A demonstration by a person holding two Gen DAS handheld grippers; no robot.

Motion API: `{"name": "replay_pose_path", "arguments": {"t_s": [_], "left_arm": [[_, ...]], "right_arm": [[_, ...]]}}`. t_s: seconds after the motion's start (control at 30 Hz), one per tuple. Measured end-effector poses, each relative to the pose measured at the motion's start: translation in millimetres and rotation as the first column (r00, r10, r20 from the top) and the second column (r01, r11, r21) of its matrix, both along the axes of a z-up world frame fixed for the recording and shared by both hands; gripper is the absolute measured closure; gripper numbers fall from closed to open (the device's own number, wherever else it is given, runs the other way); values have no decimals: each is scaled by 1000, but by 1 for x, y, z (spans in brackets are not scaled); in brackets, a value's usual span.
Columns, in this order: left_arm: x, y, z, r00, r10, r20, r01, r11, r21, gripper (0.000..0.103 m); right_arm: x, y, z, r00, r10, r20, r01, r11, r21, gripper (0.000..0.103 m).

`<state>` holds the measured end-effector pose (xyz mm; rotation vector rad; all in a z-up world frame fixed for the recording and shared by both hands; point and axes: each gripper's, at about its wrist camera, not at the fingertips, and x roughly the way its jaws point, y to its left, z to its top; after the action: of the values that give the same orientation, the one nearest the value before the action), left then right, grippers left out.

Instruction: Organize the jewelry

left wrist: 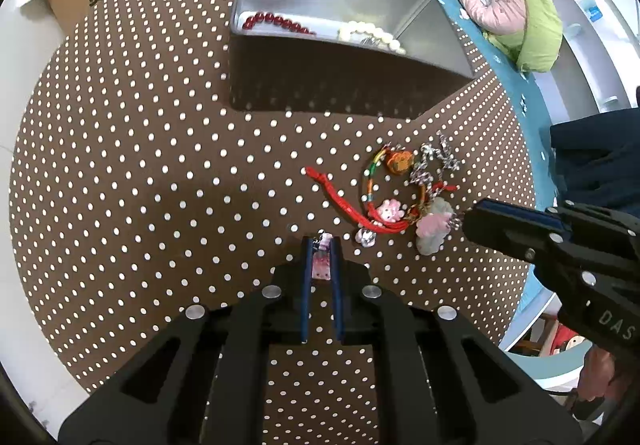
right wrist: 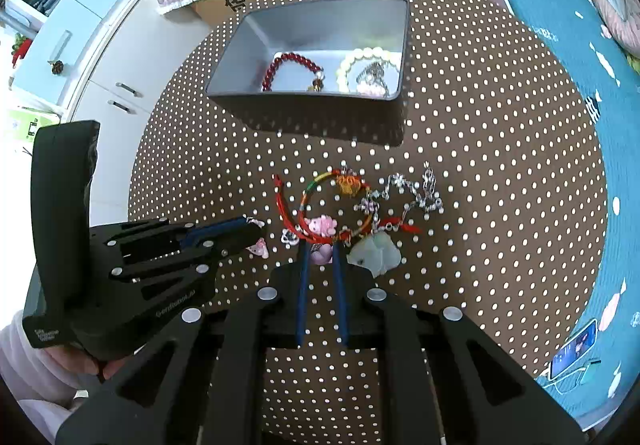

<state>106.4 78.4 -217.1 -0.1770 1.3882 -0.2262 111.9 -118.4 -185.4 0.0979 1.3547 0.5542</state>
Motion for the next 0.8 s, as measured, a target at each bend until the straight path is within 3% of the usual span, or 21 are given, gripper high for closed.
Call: {"name": "replay_pose_path", "arguments": {"t_s": [0.4,0.7,0.8], "left_arm": [[35,-12,75,981,-17,193,21,1000,-21,95],[71,-14,90,968,9,250,-2,1000,-29,95],[75,-11,88,969,31,245,-29,1000,-10,89]], "right_arm": [[30,-4,44,995,-30,94,23,997,73,92],[62,0,60,991,-47,126,32,992,120,92],[66,0,61,988,-62,143,45,992,116,89]]}}
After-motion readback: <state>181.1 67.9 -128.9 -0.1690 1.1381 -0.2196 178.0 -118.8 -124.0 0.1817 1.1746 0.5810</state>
